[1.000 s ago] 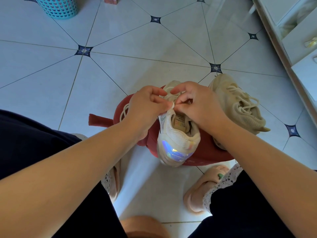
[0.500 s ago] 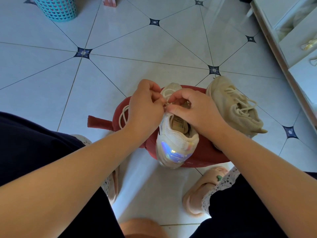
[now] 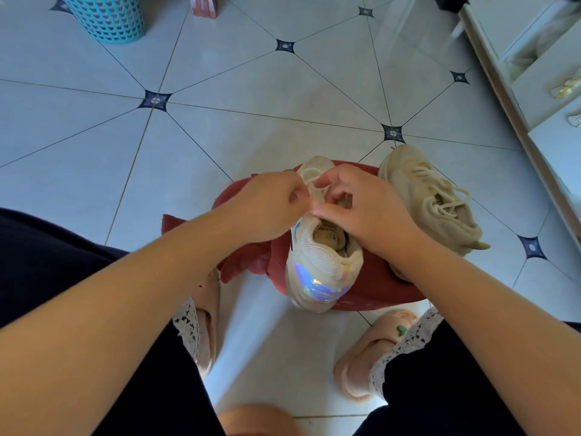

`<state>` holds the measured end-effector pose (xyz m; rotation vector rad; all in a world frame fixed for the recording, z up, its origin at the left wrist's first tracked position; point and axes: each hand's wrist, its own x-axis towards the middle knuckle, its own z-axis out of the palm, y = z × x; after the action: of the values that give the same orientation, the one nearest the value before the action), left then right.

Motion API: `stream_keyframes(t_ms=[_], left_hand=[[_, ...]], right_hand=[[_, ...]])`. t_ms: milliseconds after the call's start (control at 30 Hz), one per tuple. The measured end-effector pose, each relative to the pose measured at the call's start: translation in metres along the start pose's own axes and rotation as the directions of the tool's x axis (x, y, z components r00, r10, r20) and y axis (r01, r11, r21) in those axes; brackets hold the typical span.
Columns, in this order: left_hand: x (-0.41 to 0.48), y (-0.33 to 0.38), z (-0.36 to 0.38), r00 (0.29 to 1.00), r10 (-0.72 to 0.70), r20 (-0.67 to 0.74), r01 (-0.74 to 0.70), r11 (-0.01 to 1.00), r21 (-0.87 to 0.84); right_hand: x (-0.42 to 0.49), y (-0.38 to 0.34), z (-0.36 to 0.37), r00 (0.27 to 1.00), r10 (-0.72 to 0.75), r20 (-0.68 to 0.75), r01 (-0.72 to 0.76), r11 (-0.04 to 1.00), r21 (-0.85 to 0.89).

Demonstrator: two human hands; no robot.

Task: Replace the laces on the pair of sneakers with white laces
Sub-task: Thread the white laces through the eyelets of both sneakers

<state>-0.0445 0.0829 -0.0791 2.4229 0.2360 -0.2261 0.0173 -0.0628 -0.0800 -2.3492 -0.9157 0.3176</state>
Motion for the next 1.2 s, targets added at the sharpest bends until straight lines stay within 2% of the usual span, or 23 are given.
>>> stream_keyframes(t_ms=[33,100,133,167,200,233,267,333,400,533,633,700,733,833,900,933,967,1000,1033,1067,1100,1133,1200], left_hand=[[0.000,-0.001,0.001,0.997,0.033,0.065,-0.036,0.998,0.060],[0.003,-0.002,-0.007,0.997,0.041,0.065,-0.043,0.998,0.042],[0.005,-0.002,-0.012,1.000,0.008,0.010,-0.007,0.996,-0.092],[0.005,-0.002,-0.018,0.997,-0.059,-0.059,0.037,0.944,-0.327],[0.005,-0.001,-0.023,0.984,-0.133,-0.116,0.039,0.805,-0.592],[0.005,-0.002,-0.026,0.972,-0.193,-0.137,0.008,0.607,-0.795],[0.006,-0.003,-0.027,0.967,-0.217,-0.130,-0.026,0.426,-0.904],[0.004,0.000,-0.021,0.974,-0.213,-0.072,-0.032,0.184,-0.982],[0.005,0.003,-0.015,0.984,-0.176,-0.028,-0.019,0.054,-0.998],[0.011,0.006,-0.007,0.981,-0.194,0.014,0.007,-0.038,-0.999],[0.017,0.004,-0.005,0.942,-0.337,0.005,0.044,0.108,-0.993],[0.018,0.005,-0.008,0.924,-0.382,0.002,0.067,0.157,-0.985],[0.018,0.005,-0.012,0.919,-0.395,0.009,0.068,0.135,-0.988],[0.018,-0.005,-0.032,0.908,-0.418,0.019,0.002,-0.042,-0.999],[0.017,-0.013,-0.048,0.887,-0.462,-0.024,-0.066,-0.075,-0.995],[0.017,-0.015,-0.052,0.872,-0.486,-0.056,-0.083,-0.035,-0.996],[0.018,-0.014,-0.052,0.856,-0.507,-0.100,-0.069,0.080,-0.994],[0.018,-0.010,-0.048,0.846,-0.509,-0.158,0.000,0.297,-0.955],[0.017,-0.008,-0.040,0.855,-0.470,-0.218,0.106,0.572,-0.813],[0.015,-0.006,-0.030,0.890,-0.376,-0.256,0.175,0.802,-0.571],[0.013,-0.005,-0.019,0.938,-0.249,-0.242,0.163,0.931,-0.326],[0.011,-0.006,-0.011,0.970,-0.139,-0.201,0.104,0.979,-0.178],[0.009,-0.008,-0.008,0.993,-0.030,-0.110,0.018,0.994,-0.112]], right_hand=[[-0.001,0.000,0.001,1.000,-0.006,0.002,0.006,1.000,-0.007],[-0.002,-0.001,0.002,0.999,-0.032,-0.006,0.032,0.999,-0.023],[-0.002,-0.001,0.002,0.999,-0.045,-0.020,0.044,0.999,-0.027],[-0.002,0.000,0.002,0.998,-0.051,-0.035,0.050,0.998,-0.028],[-0.001,0.002,0.000,0.998,-0.045,-0.049,0.044,0.999,-0.024],[0.000,0.005,-0.002,0.998,-0.030,-0.061,0.029,0.999,-0.016],[0.000,0.008,-0.003,0.997,-0.013,-0.070,0.012,1.000,-0.006],[0.000,0.012,-0.003,0.996,-0.004,-0.086,0.004,1.000,0.005],[-0.002,0.012,0.001,0.995,-0.045,-0.092,0.043,0.999,-0.024],[-0.003,0.012,0.003,0.988,-0.093,-0.127,0.080,0.992,-0.100],[-0.005,0.010,0.003,0.982,-0.118,-0.146,0.101,0.988,-0.120],[-0.005,0.008,0.004,0.985,-0.128,-0.118,0.112,0.985,-0.133],[-0.005,0.007,0.004,0.985,-0.129,-0.110,0.114,0.984,-0.138],[-0.002,0.010,-0.001,0.983,-0.130,-0.131,0.112,0.985,-0.134],[-0.002,0.013,-0.004,0.982,-0.107,-0.158,0.086,0.987,-0.137],[-0.002,0.014,-0.004,0.982,-0.094,-0.162,0.070,0.987,-0.142],[-0.002,0.015,-0.004,0.984,-0.082,-0.159,0.058,0.987,-0.147],[-0.003,0.016,-0.003,0.985,-0.075,-0.155,0.052,0.988,-0.148],[-0.003,0.016,-0.003,0.986,-0.074,-0.153,0.051,0.988,-0.147],[-0.003,0.015,-0.003,0.985,-0.076,-0.152,0.053,0.988,-0.147],[-0.003,0.015,-0.003,0.985,-0.080,-0.153,0.057,0.987,-0.150],[-0.003,0.014,-0.003,0.984,-0.084,-0.155,0.060,0.986,-0.156],[-0.003,0.013,-0.004,0.984,-0.091,-0.156,0.063,0.983,-0.174]])
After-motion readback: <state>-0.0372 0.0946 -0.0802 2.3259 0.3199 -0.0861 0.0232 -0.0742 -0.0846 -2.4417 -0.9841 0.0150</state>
